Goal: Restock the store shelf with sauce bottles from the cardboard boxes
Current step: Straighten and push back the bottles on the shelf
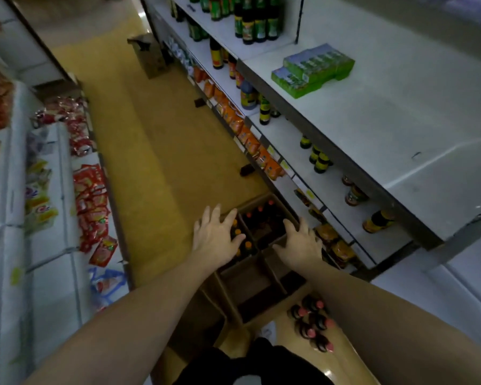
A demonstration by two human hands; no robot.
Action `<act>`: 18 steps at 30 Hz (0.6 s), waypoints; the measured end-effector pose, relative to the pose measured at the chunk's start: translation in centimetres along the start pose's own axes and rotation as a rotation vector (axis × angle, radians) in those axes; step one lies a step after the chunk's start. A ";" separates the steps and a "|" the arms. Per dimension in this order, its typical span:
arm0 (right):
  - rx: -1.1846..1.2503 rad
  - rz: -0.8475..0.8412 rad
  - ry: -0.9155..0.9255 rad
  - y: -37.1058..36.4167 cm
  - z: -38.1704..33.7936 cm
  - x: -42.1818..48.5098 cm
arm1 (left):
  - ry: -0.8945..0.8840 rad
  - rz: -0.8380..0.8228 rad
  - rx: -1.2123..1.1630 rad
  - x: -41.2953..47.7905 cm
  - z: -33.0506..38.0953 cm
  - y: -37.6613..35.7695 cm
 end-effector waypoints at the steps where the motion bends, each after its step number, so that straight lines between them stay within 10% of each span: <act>1: 0.004 -0.003 -0.008 0.3 0.2 1.0 | -0.006 -0.012 0.000 1.1 0.3 0.1; 18: 0.092 -0.083 -0.160 0.7 0.9 11.2 | -0.140 -0.198 -0.002 14.0 -0.6 -1.9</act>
Point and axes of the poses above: each hand's wrist, its own x-axis towards the middle knuckle, its own y-axis out of the back of the hand, z = x × y, the point moved 2 cm from there along x, towards the middle knuckle, and after that the axes turned 10 degrees about -y, right-handed, at the moved point
